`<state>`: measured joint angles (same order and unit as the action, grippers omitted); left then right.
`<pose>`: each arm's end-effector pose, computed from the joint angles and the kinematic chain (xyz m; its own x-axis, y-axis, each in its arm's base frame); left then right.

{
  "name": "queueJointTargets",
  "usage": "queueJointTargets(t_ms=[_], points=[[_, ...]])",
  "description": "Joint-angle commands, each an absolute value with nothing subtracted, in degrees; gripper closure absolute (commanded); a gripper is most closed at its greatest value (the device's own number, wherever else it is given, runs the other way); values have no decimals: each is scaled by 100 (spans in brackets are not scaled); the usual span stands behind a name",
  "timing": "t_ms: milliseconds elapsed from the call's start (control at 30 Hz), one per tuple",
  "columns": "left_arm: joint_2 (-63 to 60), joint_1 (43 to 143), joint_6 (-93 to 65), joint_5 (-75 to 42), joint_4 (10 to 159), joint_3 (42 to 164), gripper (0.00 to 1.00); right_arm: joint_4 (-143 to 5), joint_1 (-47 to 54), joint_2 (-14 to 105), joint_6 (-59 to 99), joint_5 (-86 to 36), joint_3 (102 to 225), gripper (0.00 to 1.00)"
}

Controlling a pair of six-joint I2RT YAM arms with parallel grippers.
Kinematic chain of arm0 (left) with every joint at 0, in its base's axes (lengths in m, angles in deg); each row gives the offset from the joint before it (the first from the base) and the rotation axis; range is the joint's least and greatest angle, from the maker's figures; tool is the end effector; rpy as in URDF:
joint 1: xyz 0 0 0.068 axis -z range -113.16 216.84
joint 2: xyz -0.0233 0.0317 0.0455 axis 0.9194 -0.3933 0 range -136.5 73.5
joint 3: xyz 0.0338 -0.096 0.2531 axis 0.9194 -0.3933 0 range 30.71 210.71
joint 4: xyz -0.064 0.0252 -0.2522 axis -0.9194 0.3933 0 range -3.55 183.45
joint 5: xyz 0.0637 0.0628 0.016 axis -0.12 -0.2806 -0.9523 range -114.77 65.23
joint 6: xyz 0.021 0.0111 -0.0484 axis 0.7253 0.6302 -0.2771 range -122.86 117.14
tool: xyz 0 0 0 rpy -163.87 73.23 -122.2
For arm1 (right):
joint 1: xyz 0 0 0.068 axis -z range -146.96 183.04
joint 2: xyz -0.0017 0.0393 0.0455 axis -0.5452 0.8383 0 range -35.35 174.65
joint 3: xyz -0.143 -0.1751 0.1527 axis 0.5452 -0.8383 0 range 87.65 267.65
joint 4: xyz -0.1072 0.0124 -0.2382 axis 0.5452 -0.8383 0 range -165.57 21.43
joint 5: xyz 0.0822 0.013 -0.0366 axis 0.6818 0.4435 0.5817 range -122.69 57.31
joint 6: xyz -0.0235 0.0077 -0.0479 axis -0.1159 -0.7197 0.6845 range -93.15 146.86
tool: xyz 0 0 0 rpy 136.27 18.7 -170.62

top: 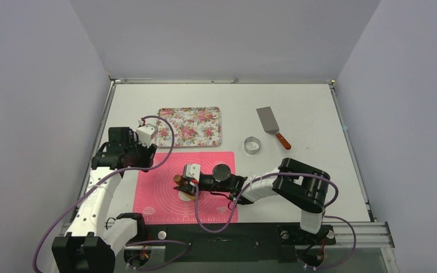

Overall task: Roll out the dumpling wrappers from the dough
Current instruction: Flatten out the dough on the work surface.

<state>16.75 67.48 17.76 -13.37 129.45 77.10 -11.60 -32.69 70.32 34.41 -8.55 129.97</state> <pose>0.1919 -0.0093 0.2618 -0.7057 0.3531 -0.6142 0.4032 0.9130 0.0617 0.1350 0.3347 0.1638 0.0862 -0.1009 -0.9912 -0.9963 -0.0089 -0.0857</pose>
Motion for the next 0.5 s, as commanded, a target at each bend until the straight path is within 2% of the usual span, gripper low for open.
queueJointTargets(t_ms=[0, 267, 467], points=[[1764, 6713, 1825, -1169, 12733, 7851, 49, -2293, -3427, 7344, 2954, -209, 12731, 100], [1766, 6716, 1830, -1167, 12751, 7861, 49, -2045, -3161, 7383, 2841, -593, 12698, 100], [1766, 6712, 1832, -1161, 12759, 7861, 50, -2267, -2724, 7252, 2971, -1487, 12724, 100]])
